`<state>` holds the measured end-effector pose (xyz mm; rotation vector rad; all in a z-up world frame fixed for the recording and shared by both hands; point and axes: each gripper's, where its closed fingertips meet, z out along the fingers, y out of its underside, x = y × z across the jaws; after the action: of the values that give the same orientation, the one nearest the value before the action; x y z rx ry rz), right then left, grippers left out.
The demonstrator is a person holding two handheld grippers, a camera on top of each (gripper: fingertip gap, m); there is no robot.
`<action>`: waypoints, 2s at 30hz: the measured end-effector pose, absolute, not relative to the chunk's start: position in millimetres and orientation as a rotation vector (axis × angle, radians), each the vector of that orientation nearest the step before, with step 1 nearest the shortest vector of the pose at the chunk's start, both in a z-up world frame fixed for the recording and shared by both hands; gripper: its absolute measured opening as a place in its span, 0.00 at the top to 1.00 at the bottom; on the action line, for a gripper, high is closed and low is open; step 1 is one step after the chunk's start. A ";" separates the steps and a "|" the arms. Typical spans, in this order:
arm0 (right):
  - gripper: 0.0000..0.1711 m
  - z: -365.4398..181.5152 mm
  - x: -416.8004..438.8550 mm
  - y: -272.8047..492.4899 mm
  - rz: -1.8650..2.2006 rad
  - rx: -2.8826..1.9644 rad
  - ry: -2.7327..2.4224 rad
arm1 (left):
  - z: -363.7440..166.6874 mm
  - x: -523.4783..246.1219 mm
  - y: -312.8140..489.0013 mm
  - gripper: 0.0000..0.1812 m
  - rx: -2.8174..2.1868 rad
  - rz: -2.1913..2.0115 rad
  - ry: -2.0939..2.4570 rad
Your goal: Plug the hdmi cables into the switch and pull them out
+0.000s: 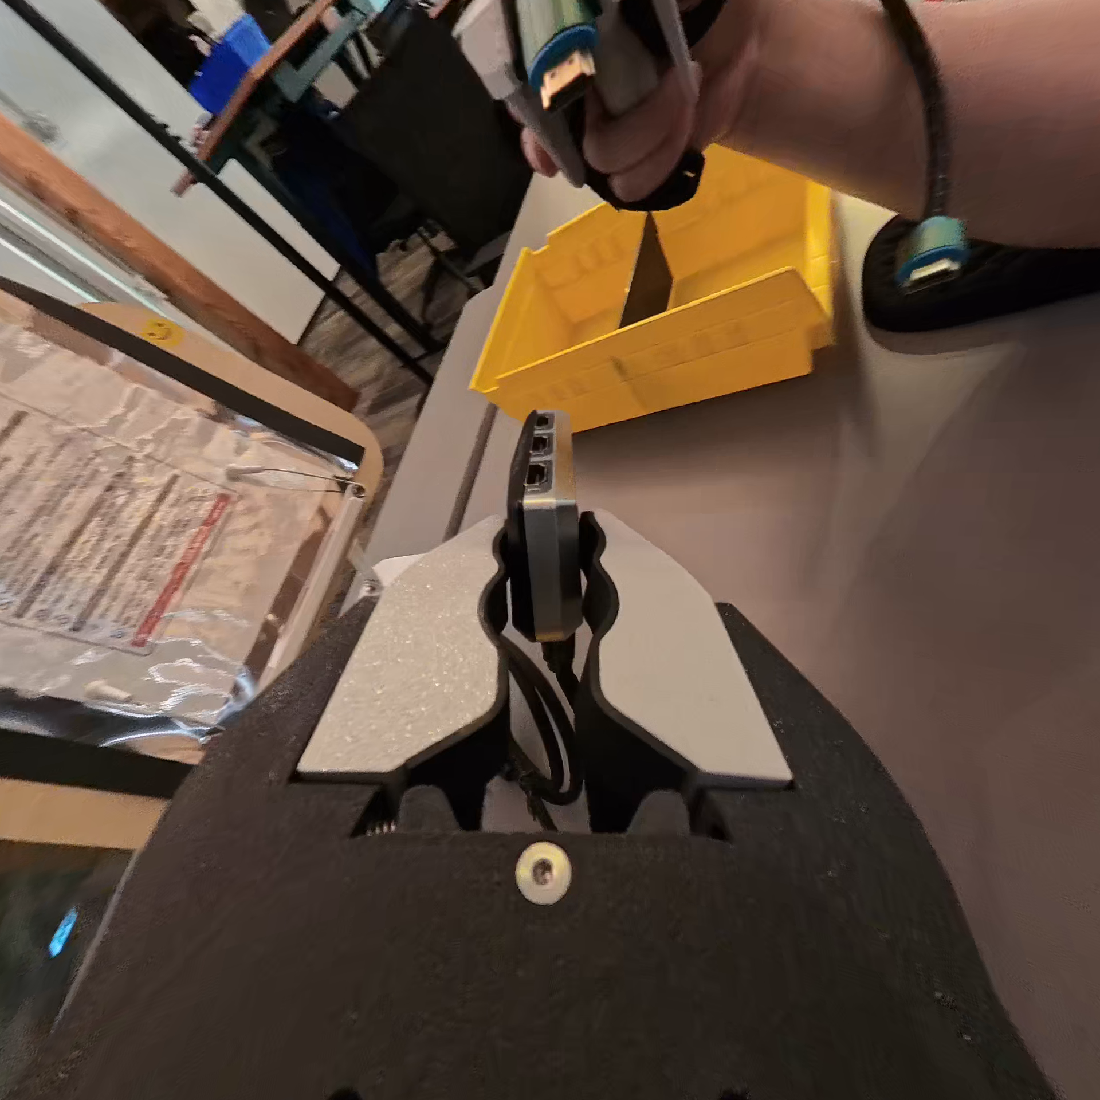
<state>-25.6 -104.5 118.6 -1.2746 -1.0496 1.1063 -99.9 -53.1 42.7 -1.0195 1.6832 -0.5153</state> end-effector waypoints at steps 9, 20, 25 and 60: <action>0.88 111.4 -34.9 -114.6 1.005 -1.245 -1.169 | 26.4 -110.0 -78.5 0.89 -1.040 -0.725 1.866; 0.88 96.9 -55.2 -130.3 0.912 -1.186 -1.346 | 8.0 -129.4 -106.4 0.89 -1.084 -0.986 2.079; 0.88 87.1 -81.6 -138.9 0.852 -1.110 -1.452 | 10.4 -147.5 -121.8 0.89 -1.131 -1.169 2.173; 0.88 18.5 -170.4 -154.5 0.525 -0.953 -1.806 | 0.9 -190.7 -143.7 0.89 -1.197 -1.591 2.425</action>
<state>-170.4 -154.5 18.5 -0.9527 -1.8064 0.5250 -190.7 -143.7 0.9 -1.1966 2.4248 -1.5907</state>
